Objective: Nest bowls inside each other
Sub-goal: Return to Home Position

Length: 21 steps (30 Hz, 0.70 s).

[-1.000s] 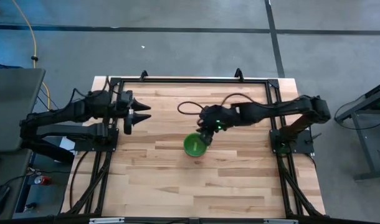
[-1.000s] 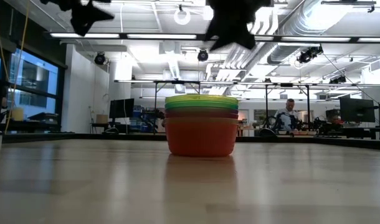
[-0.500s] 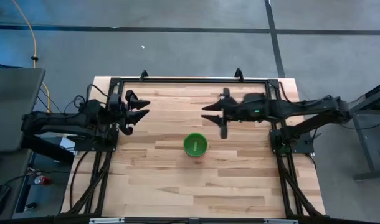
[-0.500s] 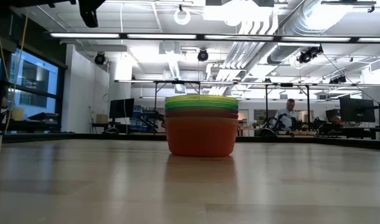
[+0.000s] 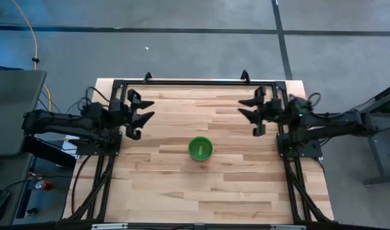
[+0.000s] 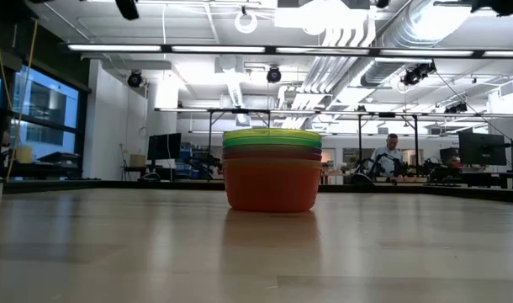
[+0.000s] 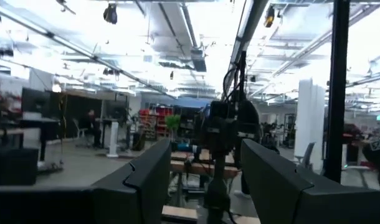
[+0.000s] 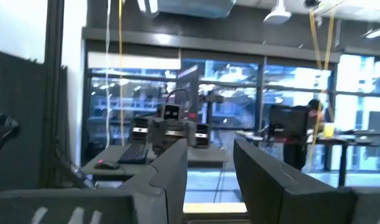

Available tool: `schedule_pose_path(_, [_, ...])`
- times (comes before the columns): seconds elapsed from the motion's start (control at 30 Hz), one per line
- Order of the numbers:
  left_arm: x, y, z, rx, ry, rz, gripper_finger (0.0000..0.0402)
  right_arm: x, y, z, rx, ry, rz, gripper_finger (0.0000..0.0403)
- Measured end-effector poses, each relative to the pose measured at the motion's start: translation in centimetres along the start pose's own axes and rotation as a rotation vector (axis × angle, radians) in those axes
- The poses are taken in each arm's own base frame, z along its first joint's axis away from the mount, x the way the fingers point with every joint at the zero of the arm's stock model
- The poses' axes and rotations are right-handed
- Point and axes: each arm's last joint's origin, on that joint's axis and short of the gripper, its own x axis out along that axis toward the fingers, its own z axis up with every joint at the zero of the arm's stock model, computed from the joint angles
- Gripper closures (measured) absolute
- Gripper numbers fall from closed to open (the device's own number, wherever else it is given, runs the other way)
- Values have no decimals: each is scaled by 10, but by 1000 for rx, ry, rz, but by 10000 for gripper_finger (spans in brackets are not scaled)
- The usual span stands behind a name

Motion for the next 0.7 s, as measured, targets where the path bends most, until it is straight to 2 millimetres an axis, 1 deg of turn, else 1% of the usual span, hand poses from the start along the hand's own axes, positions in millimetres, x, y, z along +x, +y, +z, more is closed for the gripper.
schedule_pose_path(0.1, [-7,1,19,36,16,1,217,-22,-3,12,-13,-42,-15,279])
schedule_pose_path(0.17, [-16,2,34,61,29,10,217,-36,-4,23,-38,-66,-12,279])
schedule_pose_path(0.27, [-29,4,51,75,7,24,217,-55,-4,35,-59,-89,-15,279])
schedule_pose_path(0.47, [-50,6,63,99,-42,-2,217,-84,-4,44,-86,-75,-13,284])
schedule_pose_path(0.7, [-79,10,67,105,-24,-2,217,-110,-4,48,-103,-69,-17,300])
